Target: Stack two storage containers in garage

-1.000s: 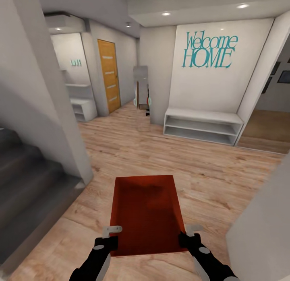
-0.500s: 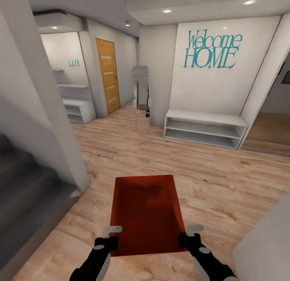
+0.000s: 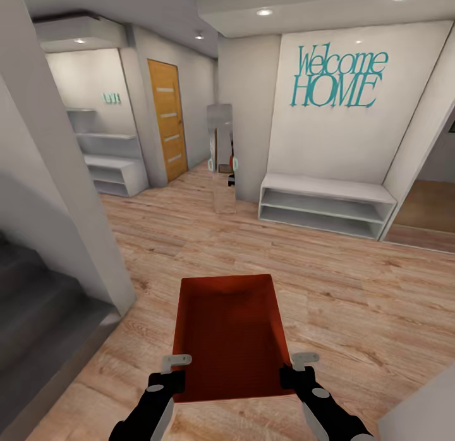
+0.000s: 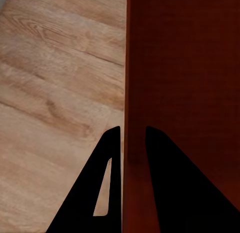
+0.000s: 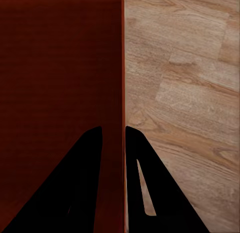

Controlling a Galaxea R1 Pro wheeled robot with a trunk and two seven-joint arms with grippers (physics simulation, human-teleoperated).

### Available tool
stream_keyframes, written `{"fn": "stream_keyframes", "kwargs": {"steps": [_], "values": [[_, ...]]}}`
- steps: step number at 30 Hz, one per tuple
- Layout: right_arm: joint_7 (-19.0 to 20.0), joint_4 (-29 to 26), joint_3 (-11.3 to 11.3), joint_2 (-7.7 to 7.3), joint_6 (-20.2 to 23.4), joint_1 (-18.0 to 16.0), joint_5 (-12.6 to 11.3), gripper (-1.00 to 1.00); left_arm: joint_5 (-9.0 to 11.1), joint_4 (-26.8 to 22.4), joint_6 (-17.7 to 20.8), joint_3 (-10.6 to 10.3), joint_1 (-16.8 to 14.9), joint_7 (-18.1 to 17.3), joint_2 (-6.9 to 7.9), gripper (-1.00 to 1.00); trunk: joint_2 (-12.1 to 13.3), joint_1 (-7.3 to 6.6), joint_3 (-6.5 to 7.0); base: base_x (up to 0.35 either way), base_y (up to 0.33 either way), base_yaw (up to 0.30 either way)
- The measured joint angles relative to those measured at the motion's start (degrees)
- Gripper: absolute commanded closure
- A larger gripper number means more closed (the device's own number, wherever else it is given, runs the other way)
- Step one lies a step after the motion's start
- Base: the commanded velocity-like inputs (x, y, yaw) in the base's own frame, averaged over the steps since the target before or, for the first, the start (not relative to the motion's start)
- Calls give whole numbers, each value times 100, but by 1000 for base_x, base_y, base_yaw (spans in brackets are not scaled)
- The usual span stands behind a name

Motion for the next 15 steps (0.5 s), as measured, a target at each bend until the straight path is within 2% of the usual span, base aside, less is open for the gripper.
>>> {"fn": "stream_keyframes", "kwargs": {"steps": [15], "values": [[0,1,1,0,0,0,-1,100,-1,-1,0,1,2,0,0,100,0,0,0,330,0,0]]}}
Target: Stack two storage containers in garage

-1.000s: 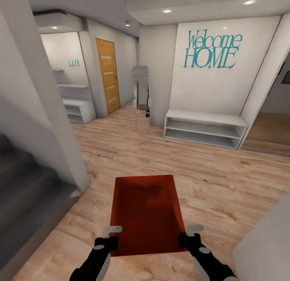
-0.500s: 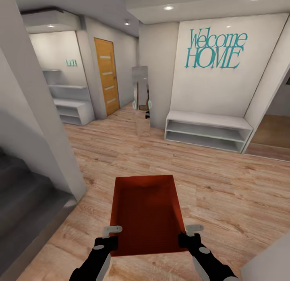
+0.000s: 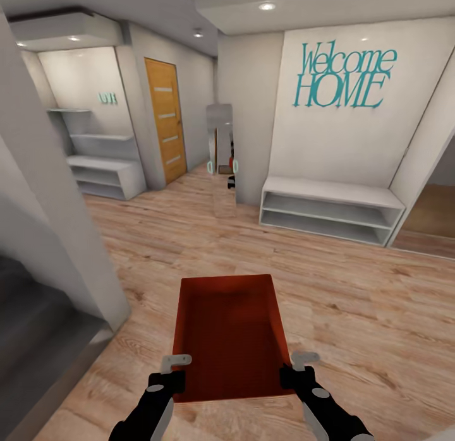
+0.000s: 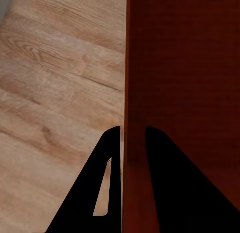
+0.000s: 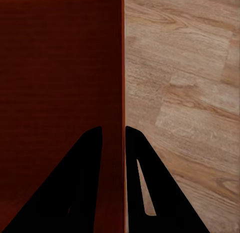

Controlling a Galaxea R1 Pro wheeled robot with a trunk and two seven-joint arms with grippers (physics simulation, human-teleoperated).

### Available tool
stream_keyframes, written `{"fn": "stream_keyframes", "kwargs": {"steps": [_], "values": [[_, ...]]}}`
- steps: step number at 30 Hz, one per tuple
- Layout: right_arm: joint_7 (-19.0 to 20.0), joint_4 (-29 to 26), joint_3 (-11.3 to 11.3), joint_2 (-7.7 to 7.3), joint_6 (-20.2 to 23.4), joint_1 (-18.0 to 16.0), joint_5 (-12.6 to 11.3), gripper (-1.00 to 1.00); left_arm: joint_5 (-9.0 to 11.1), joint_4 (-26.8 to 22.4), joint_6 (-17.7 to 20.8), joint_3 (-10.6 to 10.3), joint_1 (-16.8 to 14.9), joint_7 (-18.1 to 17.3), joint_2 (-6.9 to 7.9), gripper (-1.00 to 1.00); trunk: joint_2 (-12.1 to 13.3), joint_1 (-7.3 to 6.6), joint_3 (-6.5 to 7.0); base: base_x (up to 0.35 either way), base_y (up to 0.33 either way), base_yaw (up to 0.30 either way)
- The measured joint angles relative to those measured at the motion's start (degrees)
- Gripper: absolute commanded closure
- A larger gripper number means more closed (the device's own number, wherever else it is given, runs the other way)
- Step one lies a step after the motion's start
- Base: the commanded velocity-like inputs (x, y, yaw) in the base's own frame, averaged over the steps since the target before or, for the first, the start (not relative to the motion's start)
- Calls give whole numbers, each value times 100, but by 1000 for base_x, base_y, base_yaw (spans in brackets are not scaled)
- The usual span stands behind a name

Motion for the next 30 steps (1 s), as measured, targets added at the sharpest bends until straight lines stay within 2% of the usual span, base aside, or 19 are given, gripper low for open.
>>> {"fn": "stream_keyframes", "kwargs": {"steps": [22,30], "values": [[0,-1,-1,0,0,0,0,100,1,1,0,-1,-1,0,0,100,0,0,0,330,0,1],[0,0,-2,0,0,0,0,100,1,0,1,-1,-1,0,0,100,0,0,-11,330,0,181]]}}
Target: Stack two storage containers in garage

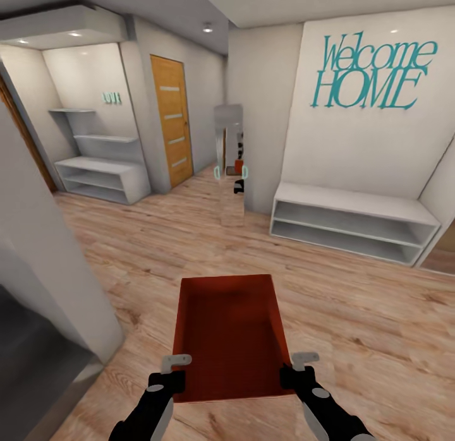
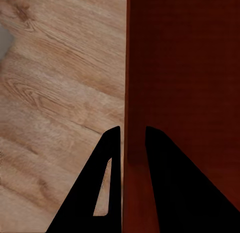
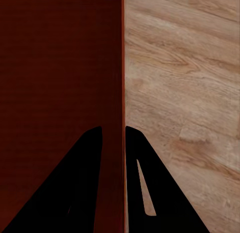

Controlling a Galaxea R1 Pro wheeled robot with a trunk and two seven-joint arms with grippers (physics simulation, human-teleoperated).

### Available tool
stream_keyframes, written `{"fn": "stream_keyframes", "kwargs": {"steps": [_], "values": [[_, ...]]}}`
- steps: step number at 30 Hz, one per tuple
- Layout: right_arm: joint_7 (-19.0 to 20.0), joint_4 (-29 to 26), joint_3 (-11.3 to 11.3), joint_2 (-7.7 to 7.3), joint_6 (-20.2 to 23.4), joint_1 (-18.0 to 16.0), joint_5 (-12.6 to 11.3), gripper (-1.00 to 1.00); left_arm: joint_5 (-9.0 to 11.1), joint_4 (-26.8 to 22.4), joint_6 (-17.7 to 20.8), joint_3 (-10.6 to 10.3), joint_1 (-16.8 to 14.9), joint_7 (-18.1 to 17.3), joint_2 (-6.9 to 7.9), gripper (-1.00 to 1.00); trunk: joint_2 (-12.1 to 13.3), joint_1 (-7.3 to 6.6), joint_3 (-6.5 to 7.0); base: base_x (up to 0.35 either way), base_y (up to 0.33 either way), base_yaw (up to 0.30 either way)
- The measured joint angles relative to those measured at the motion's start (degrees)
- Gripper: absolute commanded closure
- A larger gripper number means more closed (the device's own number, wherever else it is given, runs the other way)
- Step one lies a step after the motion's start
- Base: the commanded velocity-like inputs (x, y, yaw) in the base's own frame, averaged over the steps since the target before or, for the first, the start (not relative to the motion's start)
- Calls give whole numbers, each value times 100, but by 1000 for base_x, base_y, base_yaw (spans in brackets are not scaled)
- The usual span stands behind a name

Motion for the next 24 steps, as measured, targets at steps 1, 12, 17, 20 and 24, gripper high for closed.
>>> {"fn": "stream_keyframes", "kwargs": {"steps": [1,12,17,20,24], "values": [[0,-1,-1,0,0,0,1,100,1,0,0,-1,-2,0,0,100,0,0,-2,330,0,143],[-1,2,-3,1,-8,1,-3,100,-11,-3,0,4,-1,-6,0,100,0,0,-6,330,0,23],[-1,3,-3,2,-9,1,-3,100,-14,-4,1,5,0,-8,0,100,0,0,-6,330,0,170],[-1,2,-4,2,-9,0,-2,100,-13,-3,1,4,-2,-8,0,100,0,0,-6,330,0,217],[-1,3,-2,2,-8,1,-3,100,-14,-4,1,6,1,-8,0,100,0,0,-6,330,0,80]]}}
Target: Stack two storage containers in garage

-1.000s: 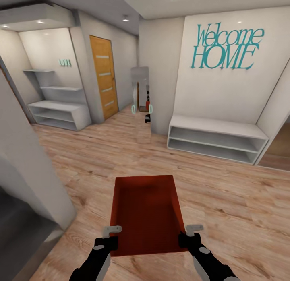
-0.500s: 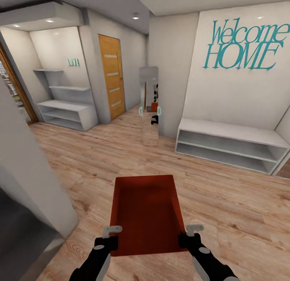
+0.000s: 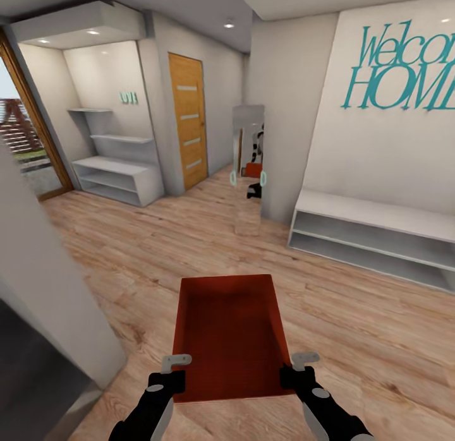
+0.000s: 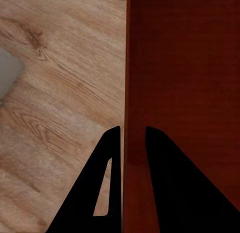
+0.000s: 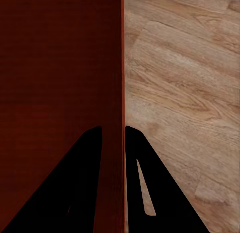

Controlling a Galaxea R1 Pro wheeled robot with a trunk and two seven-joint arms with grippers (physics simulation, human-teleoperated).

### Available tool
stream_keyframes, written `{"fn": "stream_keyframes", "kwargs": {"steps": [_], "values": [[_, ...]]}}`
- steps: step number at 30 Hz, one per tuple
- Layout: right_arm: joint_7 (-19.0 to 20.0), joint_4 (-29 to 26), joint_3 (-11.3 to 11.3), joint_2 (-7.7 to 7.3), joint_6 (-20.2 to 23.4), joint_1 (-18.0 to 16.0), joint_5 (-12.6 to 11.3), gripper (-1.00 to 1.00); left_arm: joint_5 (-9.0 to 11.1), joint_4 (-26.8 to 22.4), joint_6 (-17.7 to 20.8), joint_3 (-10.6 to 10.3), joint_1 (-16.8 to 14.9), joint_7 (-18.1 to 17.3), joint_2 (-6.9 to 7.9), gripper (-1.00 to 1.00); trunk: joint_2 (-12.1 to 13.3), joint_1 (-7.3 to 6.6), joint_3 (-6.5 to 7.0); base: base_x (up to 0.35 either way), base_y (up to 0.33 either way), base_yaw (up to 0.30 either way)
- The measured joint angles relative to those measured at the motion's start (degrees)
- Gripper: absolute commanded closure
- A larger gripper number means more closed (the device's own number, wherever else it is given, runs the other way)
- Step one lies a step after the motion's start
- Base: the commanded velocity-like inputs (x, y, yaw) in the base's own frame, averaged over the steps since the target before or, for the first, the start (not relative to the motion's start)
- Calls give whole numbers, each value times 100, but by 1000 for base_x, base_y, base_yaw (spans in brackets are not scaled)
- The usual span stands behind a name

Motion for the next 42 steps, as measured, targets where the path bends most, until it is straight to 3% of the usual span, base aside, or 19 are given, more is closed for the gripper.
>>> {"fn": "stream_keyframes", "kwargs": {"steps": [42], "values": [[0,3,-1,1,-8,0,0,100,-5,-2,0,1,0,-2,0,100,0,0,0,330,0,33]]}}
